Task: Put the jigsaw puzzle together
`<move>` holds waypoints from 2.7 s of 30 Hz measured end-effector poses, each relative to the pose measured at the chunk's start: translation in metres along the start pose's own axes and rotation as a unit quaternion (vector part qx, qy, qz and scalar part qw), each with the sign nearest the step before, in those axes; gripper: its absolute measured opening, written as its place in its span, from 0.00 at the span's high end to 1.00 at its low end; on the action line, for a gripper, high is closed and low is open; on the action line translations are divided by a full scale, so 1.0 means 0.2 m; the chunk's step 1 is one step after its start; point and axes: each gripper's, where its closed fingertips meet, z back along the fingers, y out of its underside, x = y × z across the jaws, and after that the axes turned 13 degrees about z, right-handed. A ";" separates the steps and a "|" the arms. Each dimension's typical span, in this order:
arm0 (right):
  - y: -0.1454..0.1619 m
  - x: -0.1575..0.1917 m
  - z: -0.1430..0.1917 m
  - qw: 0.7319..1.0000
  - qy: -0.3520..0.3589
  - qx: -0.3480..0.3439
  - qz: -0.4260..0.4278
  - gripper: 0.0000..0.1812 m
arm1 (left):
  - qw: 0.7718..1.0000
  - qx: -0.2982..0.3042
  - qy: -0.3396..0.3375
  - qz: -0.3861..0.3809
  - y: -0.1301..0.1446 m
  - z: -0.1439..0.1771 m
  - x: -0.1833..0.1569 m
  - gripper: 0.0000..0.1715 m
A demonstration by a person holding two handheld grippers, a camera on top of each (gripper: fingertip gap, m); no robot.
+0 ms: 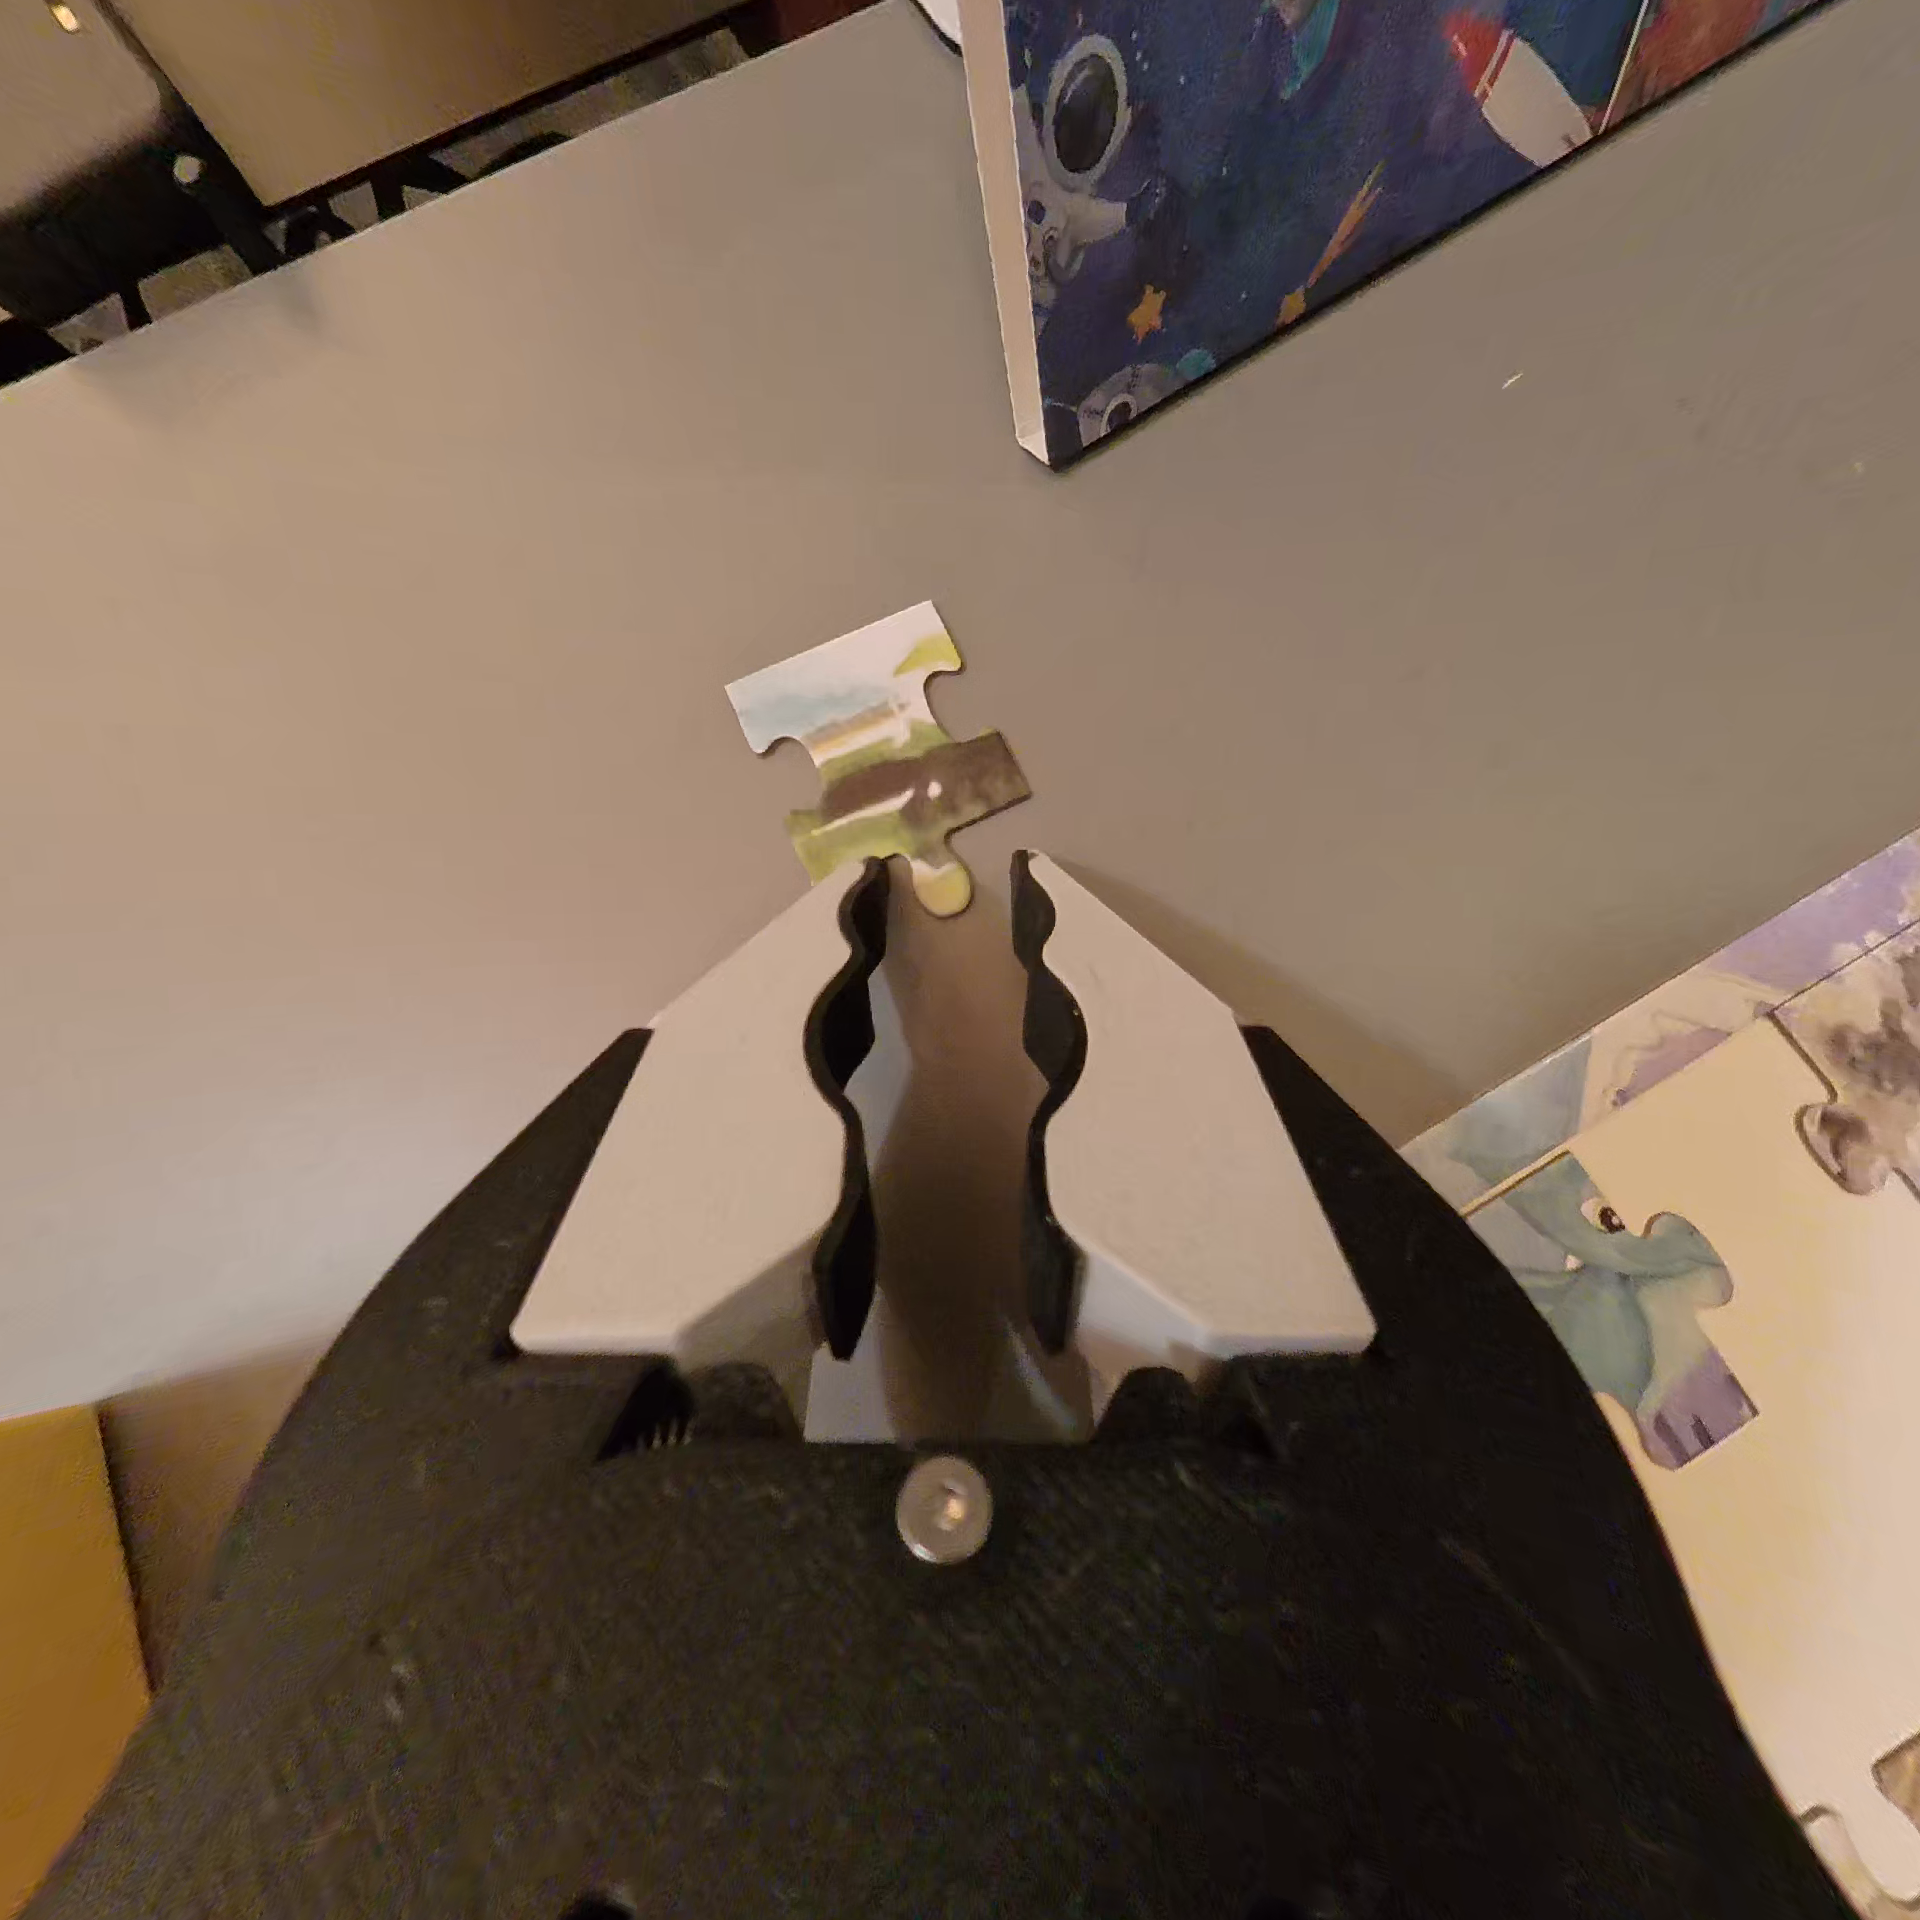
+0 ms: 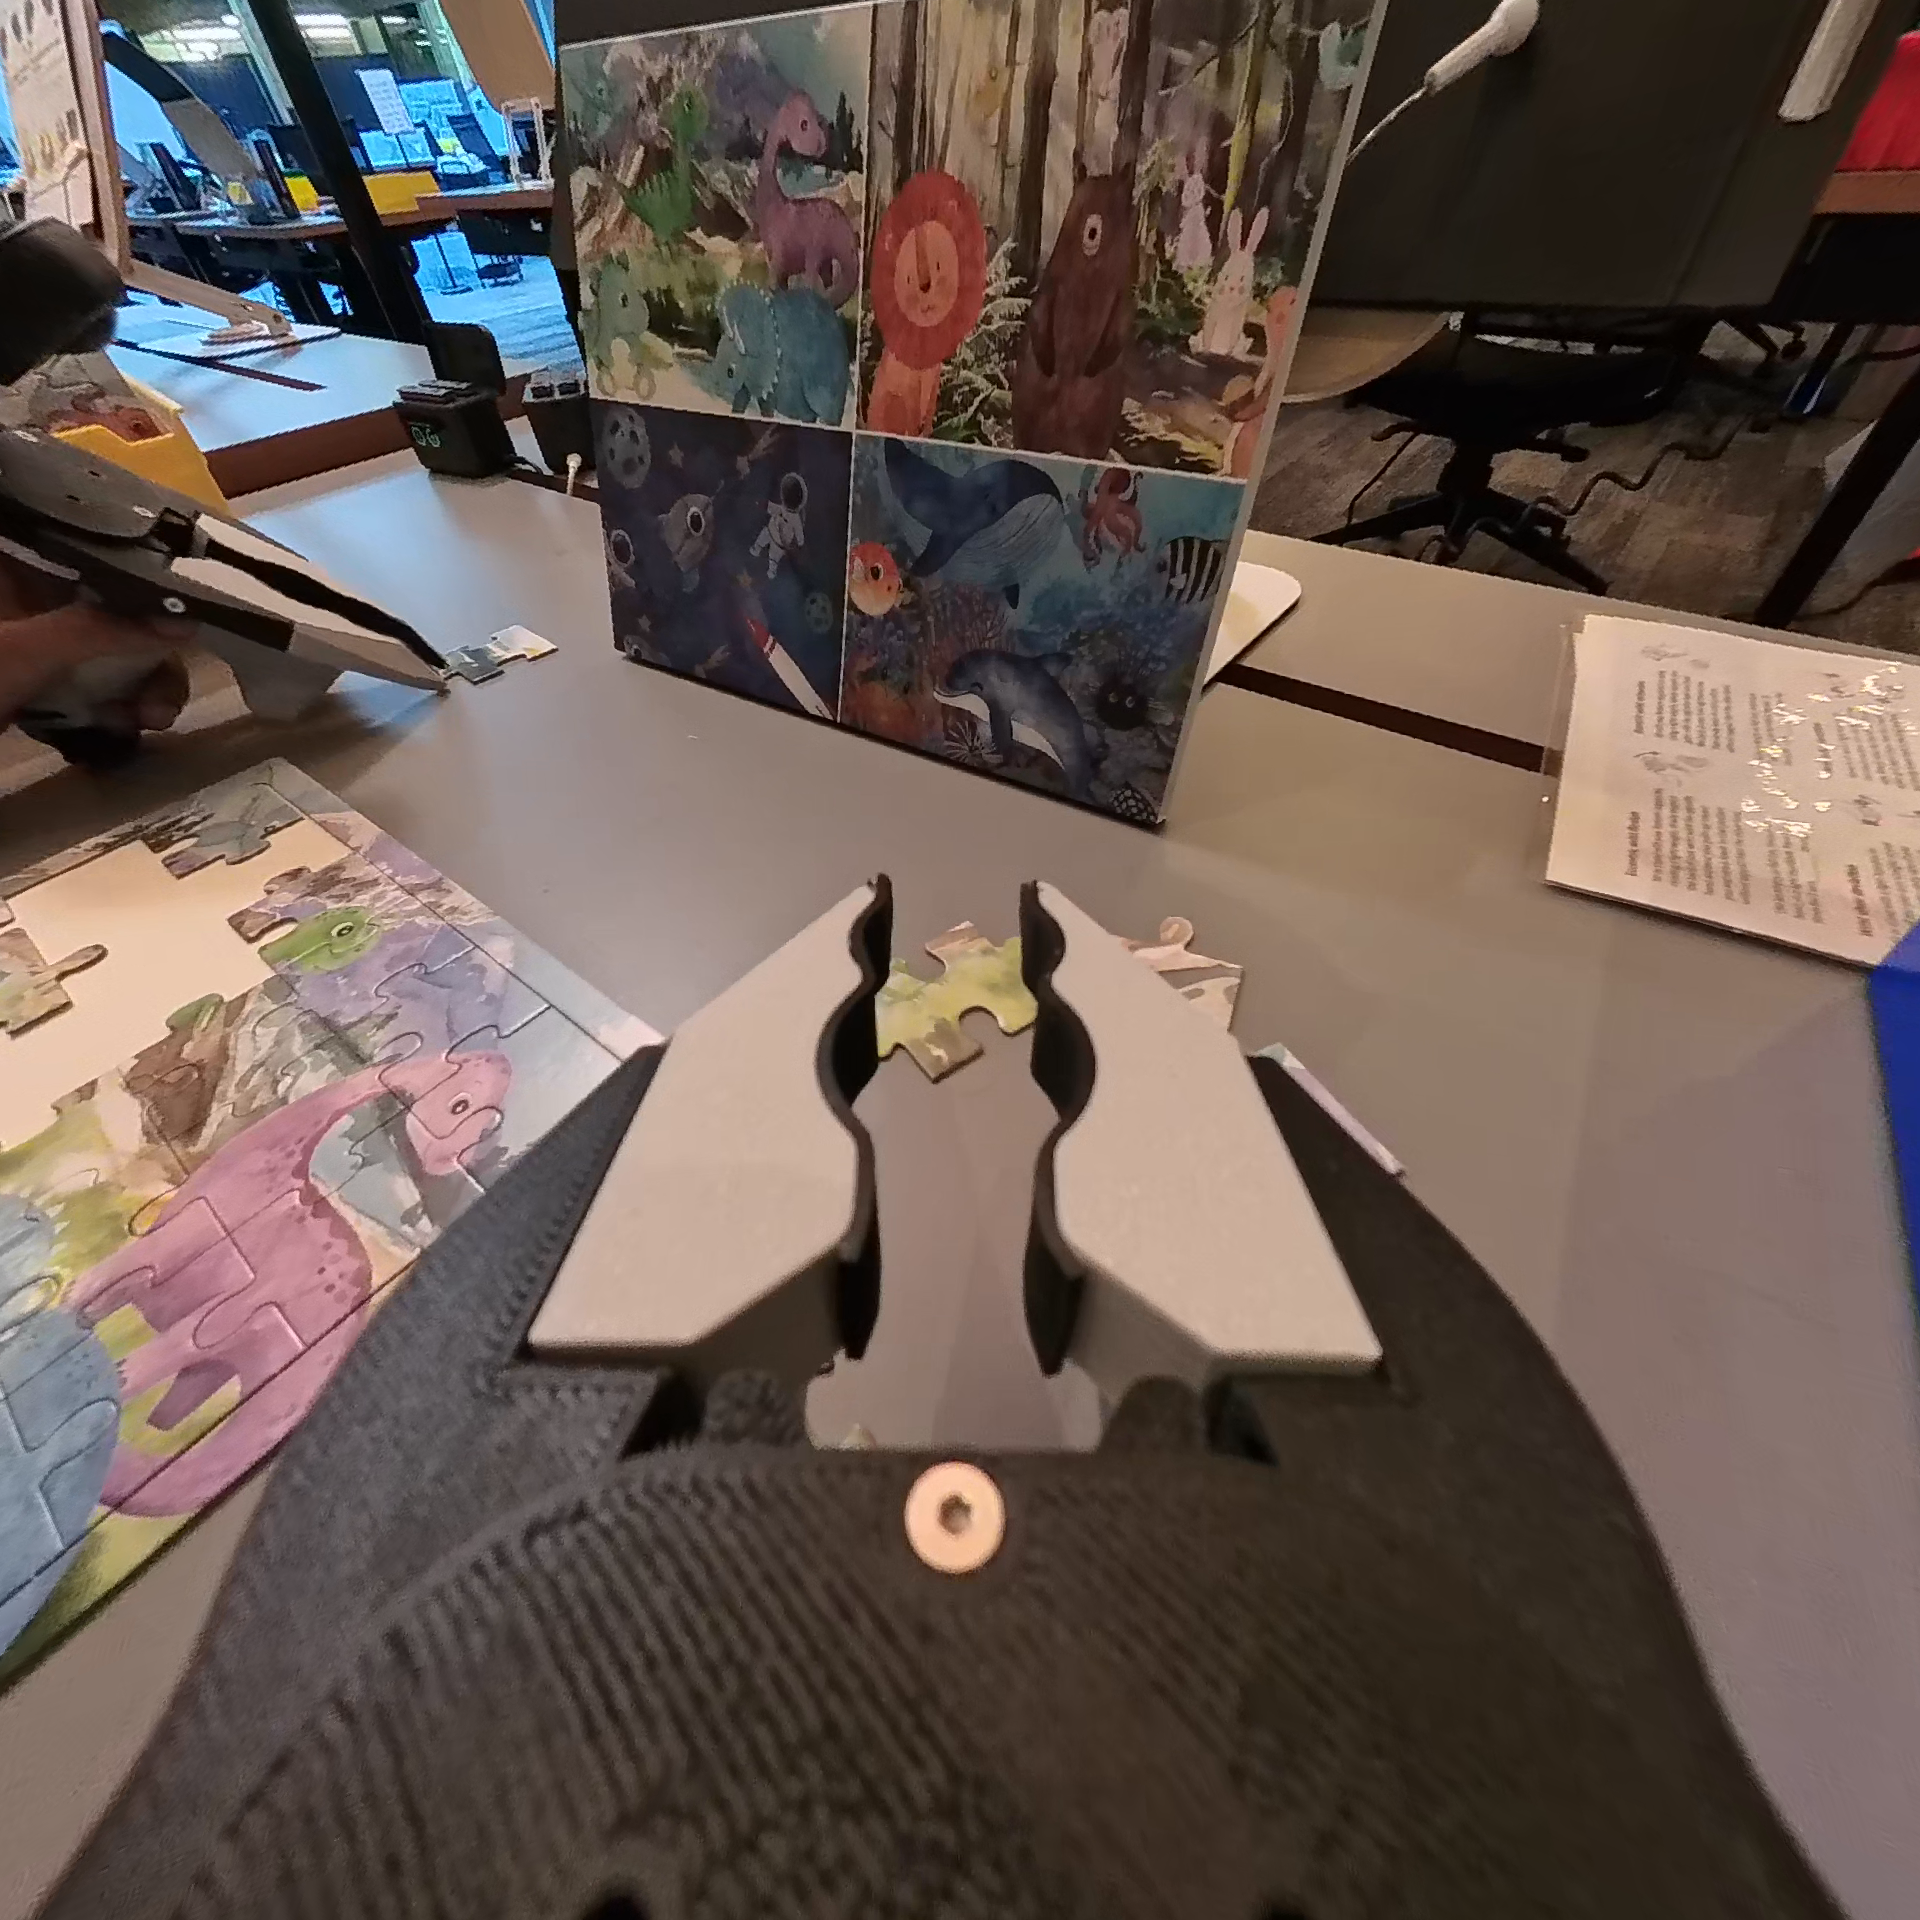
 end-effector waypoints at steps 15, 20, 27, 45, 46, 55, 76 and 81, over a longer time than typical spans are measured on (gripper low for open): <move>-0.02 0.02 0.00 1.000 -0.002 -0.002 0.013 0.87 | 0.999 -0.024 0.006 -0.036 -0.03 0.06 -0.02 0.94; -0.01 0.03 -0.01 1.000 -0.005 0.003 0.016 0.87 | 0.994 -0.067 0.058 -0.059 -0.10 0.16 -0.16 1.00; 0.02 0.04 -0.03 1.000 -0.008 0.015 0.016 0.87 | 0.993 -0.063 0.060 -0.077 -0.08 0.18 -0.22 1.00; -0.01 0.05 -0.02 0.999 -0.003 0.014 0.037 0.87 | 0.999 0.023 0.033 -0.036 0.05 0.01 -0.19 0.85; -0.01 0.05 -0.02 0.999 -0.003 0.014 0.038 0.87 | 0.998 0.024 0.034 -0.040 0.05 0.02 -0.19 0.85; -0.02 0.06 -0.02 0.999 -0.002 0.016 0.042 0.87 | 0.996 -0.024 0.079 -0.046 -0.03 0.11 -0.26 0.86; -0.04 0.21 -0.08 0.997 -0.032 0.019 0.064 0.87 | 0.979 0.056 0.168 -0.103 0.15 0.07 -0.49 0.62; -0.04 0.19 -0.08 0.997 -0.027 0.020 0.068 0.87 | 0.962 0.098 0.245 -0.074 0.20 0.17 -0.57 0.76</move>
